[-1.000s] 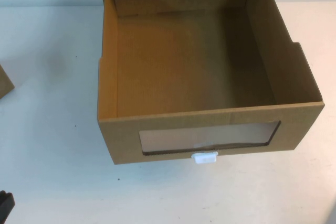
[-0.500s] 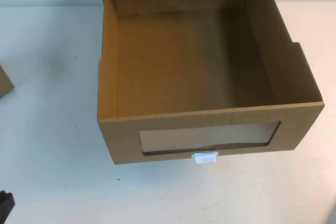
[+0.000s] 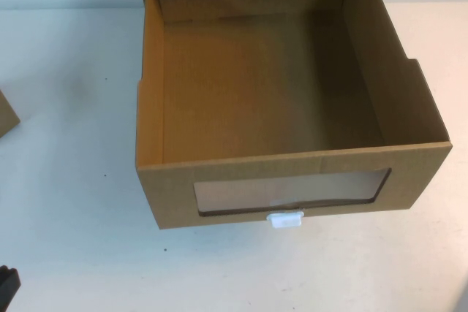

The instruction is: Open the shoe box

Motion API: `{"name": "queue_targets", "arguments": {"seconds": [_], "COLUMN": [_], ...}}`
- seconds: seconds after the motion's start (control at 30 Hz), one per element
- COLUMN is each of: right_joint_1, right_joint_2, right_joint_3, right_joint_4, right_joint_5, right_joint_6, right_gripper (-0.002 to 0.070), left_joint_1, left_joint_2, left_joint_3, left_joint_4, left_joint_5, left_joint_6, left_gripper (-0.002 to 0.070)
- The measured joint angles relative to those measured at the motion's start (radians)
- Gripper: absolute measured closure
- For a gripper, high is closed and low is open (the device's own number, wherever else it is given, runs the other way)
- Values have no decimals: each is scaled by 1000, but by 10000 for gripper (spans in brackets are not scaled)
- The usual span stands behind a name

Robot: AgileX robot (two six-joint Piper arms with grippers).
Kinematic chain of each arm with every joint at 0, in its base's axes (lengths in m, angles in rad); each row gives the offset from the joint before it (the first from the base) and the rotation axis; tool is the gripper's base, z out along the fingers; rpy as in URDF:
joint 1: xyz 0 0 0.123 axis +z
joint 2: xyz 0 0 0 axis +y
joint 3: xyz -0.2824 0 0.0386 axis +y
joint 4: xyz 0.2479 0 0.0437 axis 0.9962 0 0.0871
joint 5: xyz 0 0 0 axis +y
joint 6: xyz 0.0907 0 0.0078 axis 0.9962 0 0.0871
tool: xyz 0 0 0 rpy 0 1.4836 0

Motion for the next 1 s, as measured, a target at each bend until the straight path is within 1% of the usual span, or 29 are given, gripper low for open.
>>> {"name": "queue_targets", "arguments": {"seconds": [0.13, 0.2, 0.27, 0.4, 0.43, 0.5, 0.63, 0.77, 0.83, 1.0], "right_joint_1": [0, 0, 0, 0, 0, 0, 0, 0, 0, 0], "right_joint_2": [0, 0, 0, 0, 0, 0, 0, 0, -1, -2], "right_joint_3": [0, 0, 0, 0, 0, 0, 0, 0, 0, 0], "right_joint_4": [0, 0, 0, 0, 0, 0, 0, 0, 2, 4], "right_joint_5": [0, 0, 0, 0, 0, 0, 0, 0, 0, 0], "right_joint_6": [0, 0, 0, 0, 0, 0, 0, 0, 0, 0], "right_gripper": [694, 694, 694, 694, 694, 694, 694, 694, 694, 694], "left_joint_1": [0, 0, 0, 0, 0, 16, 82, 160, 178, 181], "left_joint_2": [-7, -11, -11, -11, -15, -32, -82, -110, -110, -110], "left_joint_3": [2, 19, 56, 207, 247, 304, 331, 331, 331, 331], "left_joint_4": [17, 50, 91, 191, 196, 207, 209, 209, 209, 209], "left_joint_5": [-19, -72, -159, -427, -476, -515, -476, -374, -331, -262], "left_joint_6": [0, -6, -52, -206, -221, -242, -255, -257, -253, -248], "left_gripper": [679, 679, 679, 679, 679, 679, 679, 679, 679, 679]}}
